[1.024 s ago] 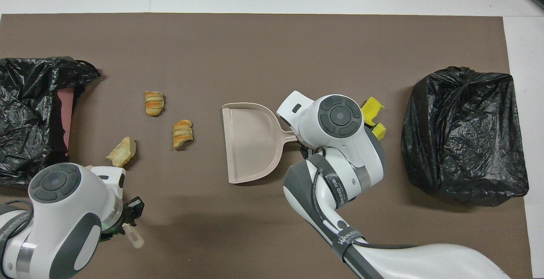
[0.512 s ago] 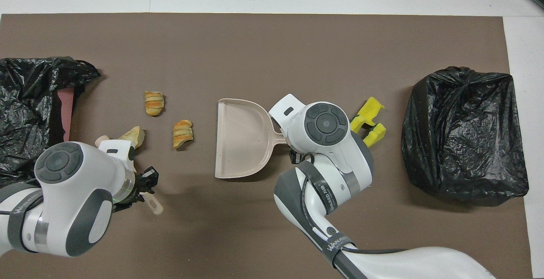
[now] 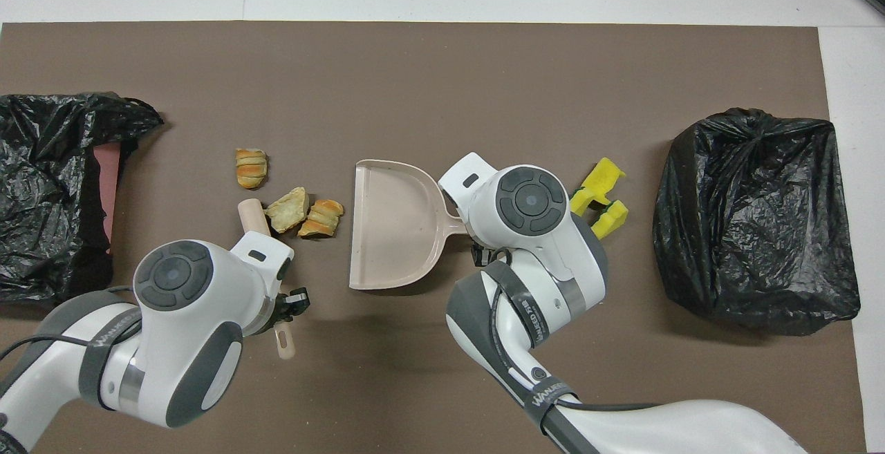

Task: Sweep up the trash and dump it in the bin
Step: 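Sweep the bread chunks into the dustpan with the left gripper's brush, then sweep the remaining bread chunk into the dustpan with the brush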

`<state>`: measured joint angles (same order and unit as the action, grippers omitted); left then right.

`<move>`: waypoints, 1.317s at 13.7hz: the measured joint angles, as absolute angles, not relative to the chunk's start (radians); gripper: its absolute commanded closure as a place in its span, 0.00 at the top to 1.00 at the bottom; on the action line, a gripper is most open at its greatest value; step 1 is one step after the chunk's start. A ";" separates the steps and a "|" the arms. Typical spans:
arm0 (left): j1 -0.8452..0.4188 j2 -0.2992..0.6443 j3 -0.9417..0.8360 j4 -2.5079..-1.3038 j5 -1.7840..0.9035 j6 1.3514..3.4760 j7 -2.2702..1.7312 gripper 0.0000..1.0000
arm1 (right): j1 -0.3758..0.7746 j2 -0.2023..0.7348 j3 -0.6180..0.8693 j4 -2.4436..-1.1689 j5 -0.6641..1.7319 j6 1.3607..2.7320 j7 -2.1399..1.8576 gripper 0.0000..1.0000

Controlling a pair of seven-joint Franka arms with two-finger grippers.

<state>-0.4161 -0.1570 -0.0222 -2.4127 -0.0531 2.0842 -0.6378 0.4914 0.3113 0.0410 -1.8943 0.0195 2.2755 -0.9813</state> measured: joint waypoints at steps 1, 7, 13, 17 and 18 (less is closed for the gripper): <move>-0.440 -0.157 -0.023 -2.413 -0.053 2.084 -0.610 0.00 | 0.491 0.312 0.041 -1.895 0.020 2.276 -0.974 0.00; -0.566 -0.145 -0.026 -2.404 -0.169 2.153 -0.468 0.00 | 0.491 0.314 0.040 -1.897 0.020 2.276 -0.963 0.00; -0.585 -0.119 -0.007 -2.280 -0.216 2.111 -0.465 0.00 | 0.491 0.314 0.039 -1.898 0.020 2.276 -0.962 0.00; -0.413 -0.120 0.008 -2.213 -0.103 2.010 -0.348 0.00 | 0.490 0.315 0.039 -1.898 0.020 2.276 -0.962 0.00; -0.357 -0.116 0.010 -2.211 -0.081 2.007 -0.280 0.00 | 0.490 0.315 0.039 -1.898 0.020 2.276 -0.962 0.00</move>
